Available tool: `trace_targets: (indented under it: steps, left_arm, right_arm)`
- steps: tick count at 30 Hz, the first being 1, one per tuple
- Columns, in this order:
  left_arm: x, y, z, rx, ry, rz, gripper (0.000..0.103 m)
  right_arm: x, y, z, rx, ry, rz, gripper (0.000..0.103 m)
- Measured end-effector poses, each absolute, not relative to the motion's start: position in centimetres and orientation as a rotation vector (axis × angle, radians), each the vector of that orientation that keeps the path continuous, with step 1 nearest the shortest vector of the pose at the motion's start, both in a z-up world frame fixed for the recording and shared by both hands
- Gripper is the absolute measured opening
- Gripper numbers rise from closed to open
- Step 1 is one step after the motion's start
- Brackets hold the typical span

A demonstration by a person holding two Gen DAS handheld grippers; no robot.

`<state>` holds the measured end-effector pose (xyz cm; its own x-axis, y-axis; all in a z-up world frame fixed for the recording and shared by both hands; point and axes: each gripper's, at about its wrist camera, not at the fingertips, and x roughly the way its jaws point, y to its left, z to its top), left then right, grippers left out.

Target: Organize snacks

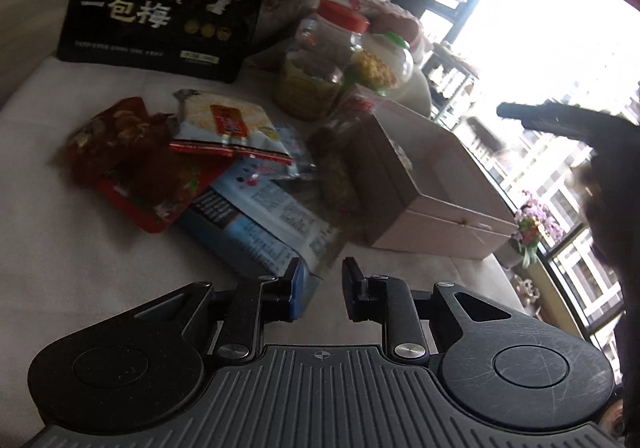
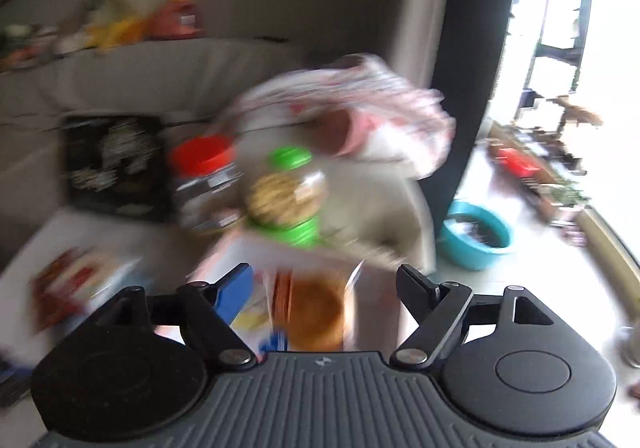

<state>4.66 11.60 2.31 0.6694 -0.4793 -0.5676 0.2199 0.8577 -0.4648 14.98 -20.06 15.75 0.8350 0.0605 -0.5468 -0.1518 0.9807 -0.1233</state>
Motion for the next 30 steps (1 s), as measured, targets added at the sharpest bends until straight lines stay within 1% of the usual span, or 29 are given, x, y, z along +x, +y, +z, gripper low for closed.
trace_targets:
  steps: [3, 7, 15, 18, 20, 24, 30]
  left_arm:
    - [4.1, 13.1, 2.0, -0.398, 0.733, -0.370, 0.024]
    - [4.0, 15.3, 1.5, -0.437, 0.718, -0.302, 0.024]
    - [3.9, 21.1, 2.1, -0.518, 0.654, -0.084, 0.024]
    - [3.8, 23.5, 2.0, -0.554, 0.642, -0.034, 0.024]
    - [3.7, 24.7, 1.9, -0.567, 0.633, -0.021, 0.024]
    - [3.1, 26.1, 1.8, -0.588, 0.618, -0.029, 0.024]
    - [4.4, 27.3, 1.8, -0.621, 0.614, -0.119, 0.024]
  right_arm:
    - [16.3, -19.8, 15.4, -0.107, 0.617, 0.127, 0.079]
    - [16.0, -17.6, 13.7, -0.047, 0.683, 0.235, 0.079]
    - [15.5, -5.0, 10.3, -0.095, 0.788, 0.498, 0.079]
    - [17.1, -0.5, 9.5, -0.081, 0.831, 0.574, 0.079]
    - [18.7, 2.1, 9.1, -0.091, 0.828, 0.577, 0.079]
    - [21.4, 7.2, 7.8, -0.264, 0.780, 0.533, 0.079]
    - [25.6, 8.1, 5.1, -0.221, 0.922, 0.488, 0.079]
